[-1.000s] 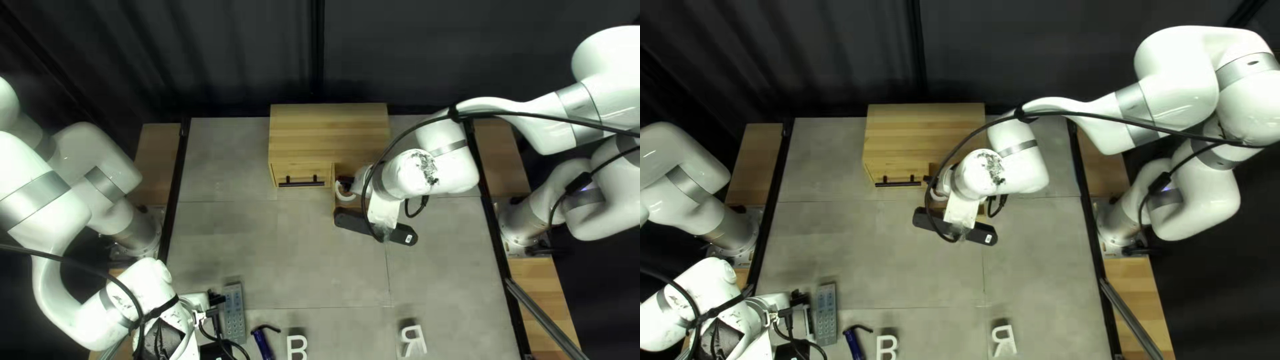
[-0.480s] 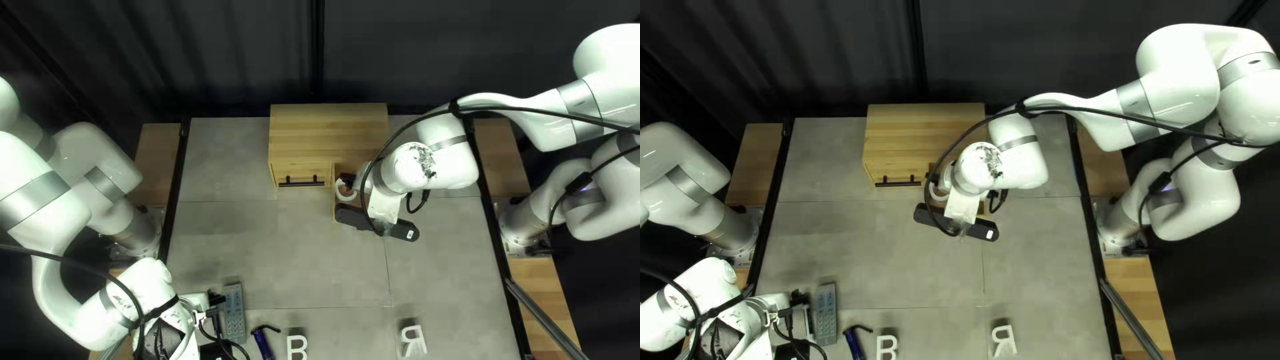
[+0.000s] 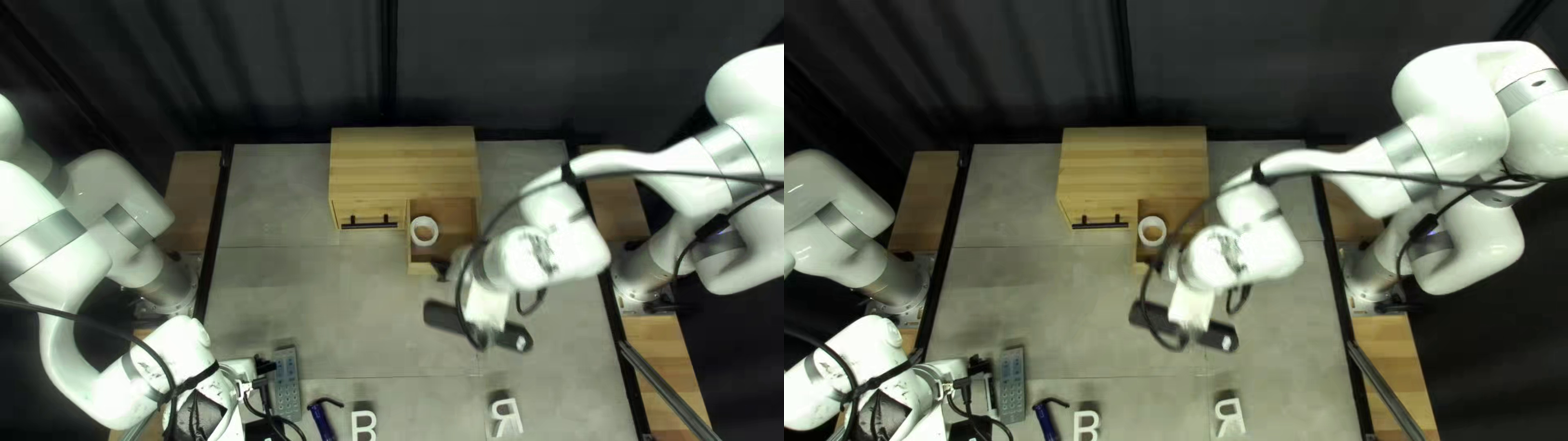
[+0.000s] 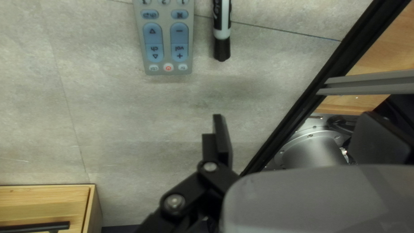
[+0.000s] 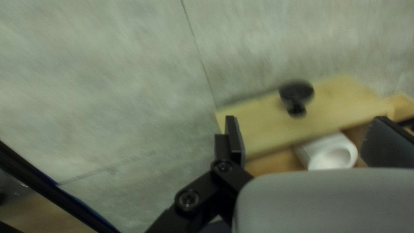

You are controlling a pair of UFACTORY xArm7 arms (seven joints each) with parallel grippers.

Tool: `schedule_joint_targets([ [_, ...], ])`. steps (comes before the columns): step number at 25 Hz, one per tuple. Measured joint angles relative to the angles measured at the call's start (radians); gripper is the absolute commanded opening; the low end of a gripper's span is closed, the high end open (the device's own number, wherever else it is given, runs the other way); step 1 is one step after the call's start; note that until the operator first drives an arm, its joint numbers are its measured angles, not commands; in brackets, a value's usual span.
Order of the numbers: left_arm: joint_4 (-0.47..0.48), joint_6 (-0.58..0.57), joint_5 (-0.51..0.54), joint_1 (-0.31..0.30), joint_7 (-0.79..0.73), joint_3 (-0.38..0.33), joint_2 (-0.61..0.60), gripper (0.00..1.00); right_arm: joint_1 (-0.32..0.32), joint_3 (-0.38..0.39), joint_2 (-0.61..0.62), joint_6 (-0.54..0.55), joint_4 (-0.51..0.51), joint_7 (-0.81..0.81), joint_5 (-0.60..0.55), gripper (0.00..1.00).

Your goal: Open drawers and place objects into drawer and close

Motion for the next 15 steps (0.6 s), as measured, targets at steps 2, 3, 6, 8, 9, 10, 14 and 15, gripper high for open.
schedule_joint_targets([
  [2, 0.0, 0.0, 0.0, 0.0, 0.0, 0.0, 0.0, 1.0, 0.033, 0.031, 0.033, -0.002, 0.01, 0.059, 0.003, 1.0],
  [3, 0.0, 0.0, 0.0, 0.0, 0.0, 0.0, 0.0, 1.0, 0.049, 0.047, 0.045, -0.005, 0.014, 0.086, 0.004, 1.0],
  [6, 0.0, 0.0, 0.0, 0.0, 0.0, 0.0, 0.0, 1.0, 0.098, 0.089, 0.082, -0.016, 0.034, 0.166, 0.001, 1.0],
  [8, 0.0, 0.0, 0.0, 0.0, 0.0, 0.0, 0.0, 1.0, 0.125, 0.108, 0.119, -0.019, 0.06, 0.215, -0.007, 1.0],
  [9, 0.0, 0.0, 0.0, 0.0, 0.0, 0.0, 0.0, 1.0, 0.143, 0.119, 0.148, -0.02, 0.082, 0.247, -0.014, 1.0],
  [10, 0.0, 0.0, 0.0, 0.0, 0.0, 0.0, 0.0, 1.0, 0.156, 0.125, 0.168, -0.019, 0.098, 0.27, -0.018, 1.0],
  [14, 0.0, 0.0, 0.0, 0.0, 0.0, 0.0, 0.0, 1.0, 0.191, 0.139, 0.214, 0.012, 0.145, 0.369, -0.021, 1.0],
  [15, 0.0, 0.0, 0.0, 0.0, 0.0, 0.0, 0.0, 1.0, 0.196, 0.139, 0.219, 0.024, 0.153, 0.388, -0.018, 1.0],
])
